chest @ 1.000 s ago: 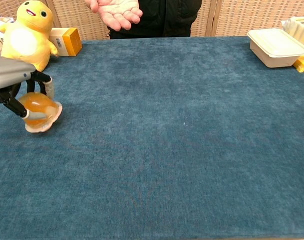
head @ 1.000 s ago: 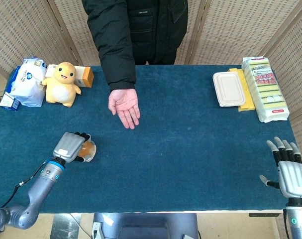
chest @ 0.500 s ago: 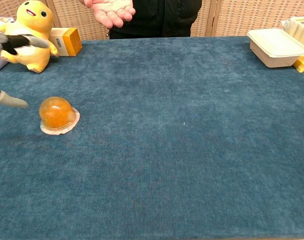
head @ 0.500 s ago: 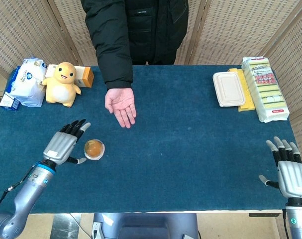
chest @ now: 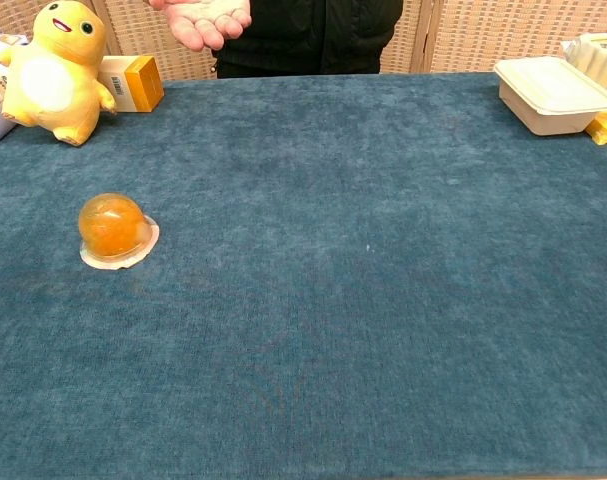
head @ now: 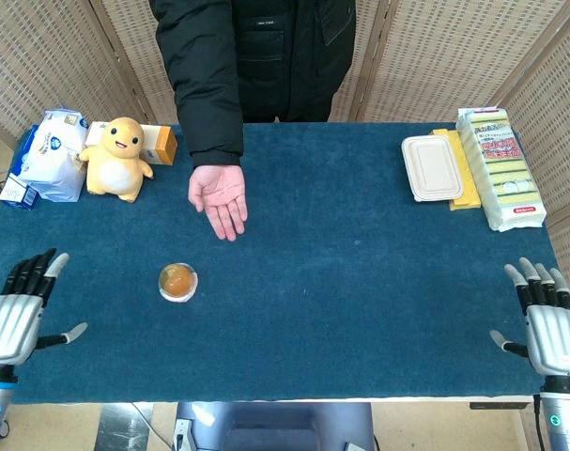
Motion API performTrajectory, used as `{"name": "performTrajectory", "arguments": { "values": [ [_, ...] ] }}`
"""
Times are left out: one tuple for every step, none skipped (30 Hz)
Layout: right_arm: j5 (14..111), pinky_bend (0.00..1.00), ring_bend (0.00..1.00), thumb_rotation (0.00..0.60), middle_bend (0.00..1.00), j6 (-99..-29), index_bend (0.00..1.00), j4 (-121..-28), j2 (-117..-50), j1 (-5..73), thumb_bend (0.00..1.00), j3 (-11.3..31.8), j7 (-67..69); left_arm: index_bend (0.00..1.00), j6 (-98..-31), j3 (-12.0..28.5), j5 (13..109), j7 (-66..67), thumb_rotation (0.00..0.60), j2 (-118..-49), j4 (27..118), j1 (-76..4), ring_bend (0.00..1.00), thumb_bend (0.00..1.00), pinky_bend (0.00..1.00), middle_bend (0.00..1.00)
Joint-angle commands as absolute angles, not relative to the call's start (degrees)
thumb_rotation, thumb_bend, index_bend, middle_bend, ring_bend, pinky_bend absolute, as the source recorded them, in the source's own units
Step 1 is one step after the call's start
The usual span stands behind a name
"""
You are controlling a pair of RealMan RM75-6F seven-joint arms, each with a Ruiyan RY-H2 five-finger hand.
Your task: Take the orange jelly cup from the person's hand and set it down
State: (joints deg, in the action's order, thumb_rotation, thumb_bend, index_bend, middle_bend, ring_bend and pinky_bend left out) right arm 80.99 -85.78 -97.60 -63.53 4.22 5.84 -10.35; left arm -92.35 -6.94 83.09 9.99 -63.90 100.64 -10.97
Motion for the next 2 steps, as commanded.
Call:
{"name": "performTrajectory", "arguments": {
  "values": [
    [80.56, 0.00, 0.00, 0.600, 0.03, -86.56, 0.11, -97.29, -63.54, 3.92, 0.15, 6.28, -10.97, 0.00, -95.55, -7.81, 85.36, 7.28, 0.600, -65.12, 97.69, -7.74, 0.00, 0.02, 0.04, 0.00],
    [80.52, 0.00, 0.00, 0.600, 0.03, -86.77, 0.11, -97.45, -63.44, 3.86, 0.15, 6.45, -10.65, 0.00, -96.04, -7.73, 86.02, 6.44, 0.600, -65.34, 96.84, -7.19, 0.00, 0.02, 0.04, 0.00]
  ]
}}
